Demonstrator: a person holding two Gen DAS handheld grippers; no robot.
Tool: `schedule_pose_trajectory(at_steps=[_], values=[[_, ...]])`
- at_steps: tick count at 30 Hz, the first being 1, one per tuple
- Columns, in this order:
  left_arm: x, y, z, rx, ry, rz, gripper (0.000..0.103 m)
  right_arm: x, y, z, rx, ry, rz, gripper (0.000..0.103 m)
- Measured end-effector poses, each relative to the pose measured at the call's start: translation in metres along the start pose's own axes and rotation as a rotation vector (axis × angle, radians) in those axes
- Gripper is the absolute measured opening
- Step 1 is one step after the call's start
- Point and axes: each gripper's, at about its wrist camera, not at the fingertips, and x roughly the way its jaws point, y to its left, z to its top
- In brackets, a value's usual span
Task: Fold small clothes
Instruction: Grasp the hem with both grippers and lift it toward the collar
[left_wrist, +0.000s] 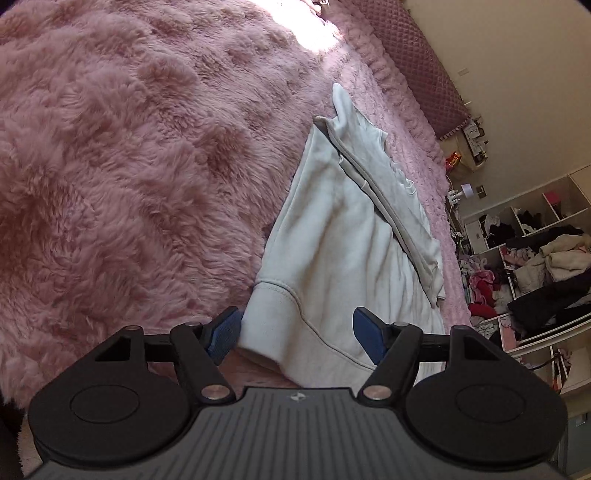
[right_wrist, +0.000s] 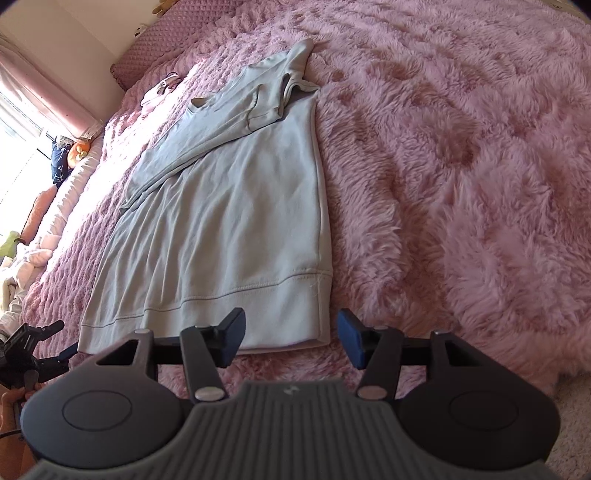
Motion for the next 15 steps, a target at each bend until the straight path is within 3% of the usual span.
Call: schedule_pose_trajectory(at_steps=[3, 9, 15], values=[[0.008, 0.007, 0.0, -0.022, 0.006, 0.006, 0.079, 0.001, -0.003, 0.001, 0.01, 0.005, -0.007, 0.052], [0.029, 0.025, 0.003, -0.12, 0.102, -0.117, 0.079, 0.008, -0.015, 0.001, 0.099, 0.031, 0.083, 0.052], [0.044, 0.019, 0.002, -0.109, 0.139, -0.113, 0.079, 0.019, -0.021, 0.001, 0.149, 0.037, 0.098, 0.053]])
